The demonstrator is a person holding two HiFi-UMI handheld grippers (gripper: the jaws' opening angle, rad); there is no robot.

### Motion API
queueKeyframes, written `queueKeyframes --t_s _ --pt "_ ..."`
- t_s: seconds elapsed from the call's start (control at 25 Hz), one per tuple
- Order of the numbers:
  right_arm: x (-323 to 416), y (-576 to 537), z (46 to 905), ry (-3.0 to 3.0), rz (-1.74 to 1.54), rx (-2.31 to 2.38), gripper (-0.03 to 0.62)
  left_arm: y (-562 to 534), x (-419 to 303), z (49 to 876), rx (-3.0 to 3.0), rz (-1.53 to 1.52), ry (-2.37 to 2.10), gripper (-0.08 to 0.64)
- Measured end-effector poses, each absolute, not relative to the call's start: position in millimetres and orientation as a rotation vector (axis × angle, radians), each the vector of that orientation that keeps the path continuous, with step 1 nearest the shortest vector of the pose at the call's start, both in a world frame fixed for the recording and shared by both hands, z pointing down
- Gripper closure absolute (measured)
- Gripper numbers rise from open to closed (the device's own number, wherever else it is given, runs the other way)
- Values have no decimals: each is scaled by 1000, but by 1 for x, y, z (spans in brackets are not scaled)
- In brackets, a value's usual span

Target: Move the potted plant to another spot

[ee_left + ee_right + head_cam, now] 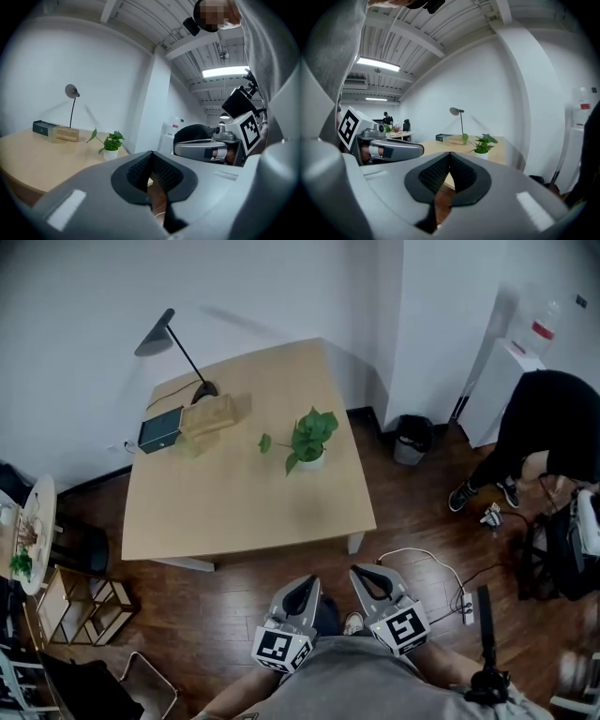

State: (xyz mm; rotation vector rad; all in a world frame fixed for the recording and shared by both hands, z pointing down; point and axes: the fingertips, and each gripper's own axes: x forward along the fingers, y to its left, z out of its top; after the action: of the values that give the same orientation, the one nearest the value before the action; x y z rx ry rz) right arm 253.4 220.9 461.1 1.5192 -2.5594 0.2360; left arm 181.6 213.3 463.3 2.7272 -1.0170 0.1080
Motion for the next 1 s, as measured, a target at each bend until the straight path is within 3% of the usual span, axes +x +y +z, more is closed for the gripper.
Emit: queueKeyframes --t_s 0.68,1.0 --pt "264 41 464 -2392 275 1731 586 15 182 470 2752 123 -856 566" --pt "280 -1 474 -2390 292 1676 586 -26 199 481 2713 143 -898 566"
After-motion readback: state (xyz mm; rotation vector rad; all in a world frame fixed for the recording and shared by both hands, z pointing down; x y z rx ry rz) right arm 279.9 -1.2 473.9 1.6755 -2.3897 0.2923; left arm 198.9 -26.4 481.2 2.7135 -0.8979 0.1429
